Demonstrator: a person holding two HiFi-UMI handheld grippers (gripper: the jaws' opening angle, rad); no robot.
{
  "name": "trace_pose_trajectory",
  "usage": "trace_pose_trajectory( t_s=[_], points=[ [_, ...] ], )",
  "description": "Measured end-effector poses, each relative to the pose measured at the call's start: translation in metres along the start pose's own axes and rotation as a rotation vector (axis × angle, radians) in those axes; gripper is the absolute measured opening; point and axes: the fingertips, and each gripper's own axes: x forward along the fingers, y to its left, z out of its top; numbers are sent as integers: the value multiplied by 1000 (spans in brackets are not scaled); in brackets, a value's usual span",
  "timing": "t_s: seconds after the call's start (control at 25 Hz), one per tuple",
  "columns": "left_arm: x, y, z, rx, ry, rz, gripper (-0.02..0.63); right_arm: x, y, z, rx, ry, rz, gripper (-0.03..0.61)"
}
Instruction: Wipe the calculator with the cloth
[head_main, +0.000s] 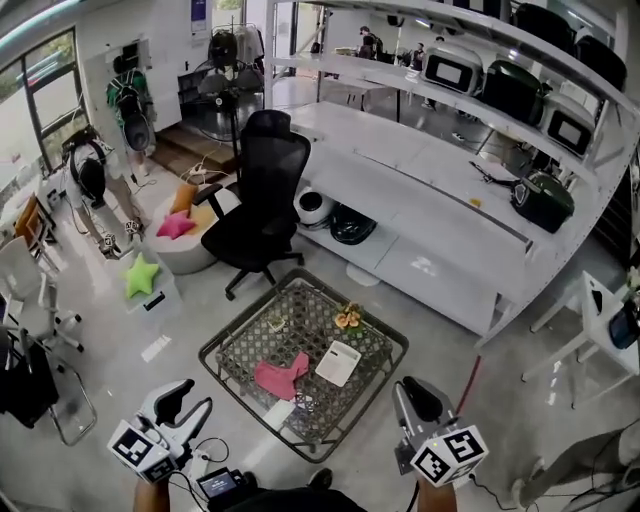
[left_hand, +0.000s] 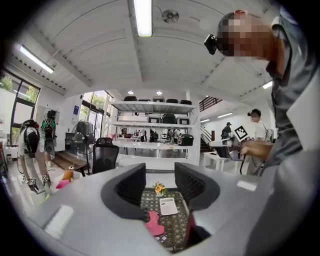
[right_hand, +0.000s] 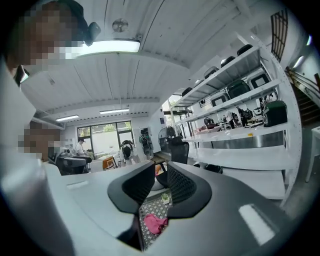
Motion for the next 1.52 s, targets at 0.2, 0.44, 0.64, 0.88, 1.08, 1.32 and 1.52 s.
trace_pose_trajectory(
  t_s=[0.2, 0.44, 0.64, 0.88, 1.08, 1.32, 1.52],
  points=[
    [8, -8, -1, -8, 32, 49, 192, 19, -15, -9, 25, 18, 60, 55],
    [19, -2, -3, -14, 66, 72, 191, 39, -26, -24, 57, 44, 80, 55],
    [42, 20, -8, -27, 72, 32, 190, 52, -29, -26, 57, 56, 39, 55],
    [81, 57, -2, -36, 57, -64, 190, 70, -20, -30, 68, 72, -23, 55],
    [114, 94, 20, -45, -64, -153, 190, 89, -3, -29, 56, 96, -81, 55],
    [134, 144, -3, -59, -17, -171, 190, 127, 14, -39, 40, 151, -103, 55],
    [142, 180, -18, -106, -25, -200, 190, 167, 28, -64, 26, 226, -100, 57]
  ],
)
